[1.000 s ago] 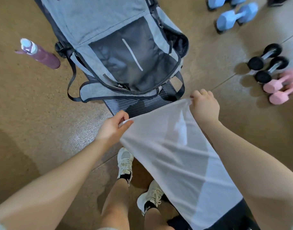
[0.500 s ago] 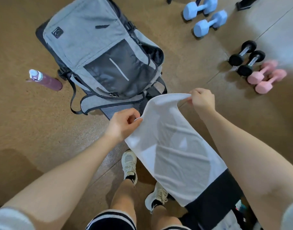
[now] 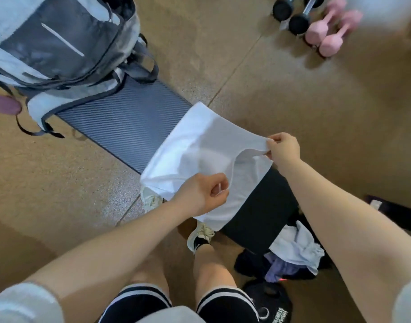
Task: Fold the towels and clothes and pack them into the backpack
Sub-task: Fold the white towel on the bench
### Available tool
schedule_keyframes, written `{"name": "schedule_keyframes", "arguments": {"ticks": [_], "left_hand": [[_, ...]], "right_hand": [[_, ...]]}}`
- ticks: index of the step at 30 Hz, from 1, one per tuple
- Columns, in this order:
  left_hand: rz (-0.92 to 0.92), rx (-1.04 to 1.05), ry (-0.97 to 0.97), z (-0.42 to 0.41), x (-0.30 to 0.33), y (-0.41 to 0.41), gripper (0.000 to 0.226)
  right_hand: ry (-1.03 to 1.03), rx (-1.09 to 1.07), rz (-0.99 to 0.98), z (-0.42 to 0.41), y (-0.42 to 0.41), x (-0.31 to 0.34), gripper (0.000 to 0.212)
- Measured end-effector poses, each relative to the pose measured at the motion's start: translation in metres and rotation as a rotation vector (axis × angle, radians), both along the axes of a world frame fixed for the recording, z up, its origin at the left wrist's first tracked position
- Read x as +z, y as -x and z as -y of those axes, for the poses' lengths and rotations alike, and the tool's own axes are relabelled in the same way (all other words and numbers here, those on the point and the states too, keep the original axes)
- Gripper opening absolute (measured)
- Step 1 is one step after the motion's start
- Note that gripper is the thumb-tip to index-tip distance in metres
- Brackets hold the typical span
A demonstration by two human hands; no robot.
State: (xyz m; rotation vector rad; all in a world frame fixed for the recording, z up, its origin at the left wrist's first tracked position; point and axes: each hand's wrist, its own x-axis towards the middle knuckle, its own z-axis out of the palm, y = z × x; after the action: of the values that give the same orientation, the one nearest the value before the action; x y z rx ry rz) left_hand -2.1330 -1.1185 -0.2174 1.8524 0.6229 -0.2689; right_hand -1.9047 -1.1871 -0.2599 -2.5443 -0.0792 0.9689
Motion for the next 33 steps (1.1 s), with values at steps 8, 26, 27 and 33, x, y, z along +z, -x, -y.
{"name": "schedule_keyframes", "arguments": {"ticks": [8, 26, 27, 33], "left_hand": [[-0.217, -0.378, -0.022, 0.07, -0.071, -0.011, 0.006], [-0.257, -0.148, -0.611, -0.097, -0.121, -0.099, 0.038], [-0.251, -0.183, -0.626, -0.106, -0.123, -0.105, 0.039], [-0.396, -0.43, -0.698, -0.135, -0.136, -0.131, 0.026]], "right_hand": [[-0.069, -0.137, -0.103, 0.082, -0.004, -0.065, 0.008], [-0.161, -0.395, -0.144, 0.058, -0.005, -0.082, 0.002], [-0.156, -0.399, -0.141, 0.057, -0.004, -0.082, 0.006], [-0.124, -0.437, -0.103, 0.053, -0.004, -0.088, 0.018]]}}
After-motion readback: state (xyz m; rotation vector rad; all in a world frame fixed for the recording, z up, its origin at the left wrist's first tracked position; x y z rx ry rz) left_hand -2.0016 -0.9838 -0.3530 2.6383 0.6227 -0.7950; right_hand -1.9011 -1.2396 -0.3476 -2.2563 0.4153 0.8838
